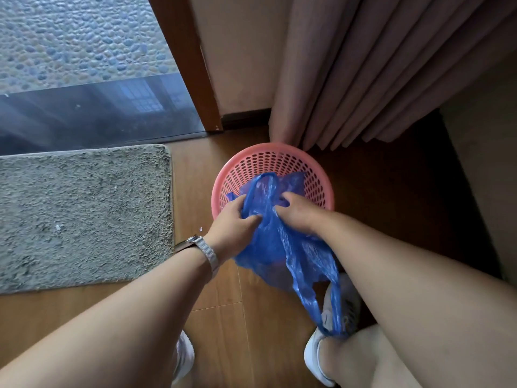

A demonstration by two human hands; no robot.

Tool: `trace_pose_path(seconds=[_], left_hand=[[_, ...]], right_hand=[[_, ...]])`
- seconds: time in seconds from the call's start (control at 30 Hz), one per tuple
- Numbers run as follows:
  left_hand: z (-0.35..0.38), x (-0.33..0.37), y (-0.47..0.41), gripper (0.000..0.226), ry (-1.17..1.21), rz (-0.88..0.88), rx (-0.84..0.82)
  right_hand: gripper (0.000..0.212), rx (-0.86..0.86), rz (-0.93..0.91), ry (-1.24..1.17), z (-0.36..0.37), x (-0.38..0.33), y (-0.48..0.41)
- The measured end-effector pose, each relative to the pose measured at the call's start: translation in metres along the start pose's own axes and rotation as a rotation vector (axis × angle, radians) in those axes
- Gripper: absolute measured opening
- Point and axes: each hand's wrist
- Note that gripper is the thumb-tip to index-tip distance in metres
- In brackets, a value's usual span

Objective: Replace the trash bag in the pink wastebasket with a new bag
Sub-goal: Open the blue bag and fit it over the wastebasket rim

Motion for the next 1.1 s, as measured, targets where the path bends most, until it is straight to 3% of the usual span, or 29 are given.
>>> trace_pose_path(seconds=[0.13, 0.27, 0.47, 0.6, 0.7, 0.8, 0.93, 1.0, 1.1], left_hand=[[-0.012, 0.005, 0.0, 0.022, -0.027, 0.038, 0.081], [-0.02, 0.019, 0.003, 0.023, 0.118, 0.081, 0.058], [-0.025, 0.056, 0.024, 0.007, 0.458, 0.165, -0.02], [-0.034, 0.068, 0.031, 0.032, 0.569, 0.249, -0.092], [-0.034, 0.08, 0.043, 0.016, 0.683, 0.279, -0.196], [-0.032, 0.085, 0.047, 0.018, 0.714, 0.281, -0.255], [-0.032, 0.088, 0.045, 0.021, 0.65, 0.336, -0.239], [-0.035, 0.085, 0.039, 0.017, 0.448, 0.396, -0.101], [-0.043, 0.072, 0.031, 0.014, -0.059, 0.562, 0.141]], right_hand=[[0.052, 0.078, -0.073, 0.118, -0.02, -0.005, 0.012], [0.051, 0.144, -0.275, 0.249, -0.053, -0.013, 0.042], [0.095, -0.15, -0.448, 0.515, -0.084, -0.003, 0.124], [0.112, -0.164, -0.562, 0.669, -0.07, 0.003, 0.162], [0.103, -0.101, -0.659, 0.646, -0.054, -0.002, 0.161], [0.085, -0.053, -0.649, 0.487, -0.045, -0.008, 0.141], [0.027, -0.045, -0.535, 0.274, -0.056, -0.01, 0.114], [0.016, 0.052, -0.502, 0.15, -0.065, -0.01, 0.104], [0.025, 0.247, -0.43, -0.165, -0.076, -0.002, 0.09]])
Point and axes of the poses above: each hand's wrist, its own y-axis away from the middle knuckle, its own z-axis out of the palm, x = y × z, and after that the axes turned 3 degrees about x, right-handed
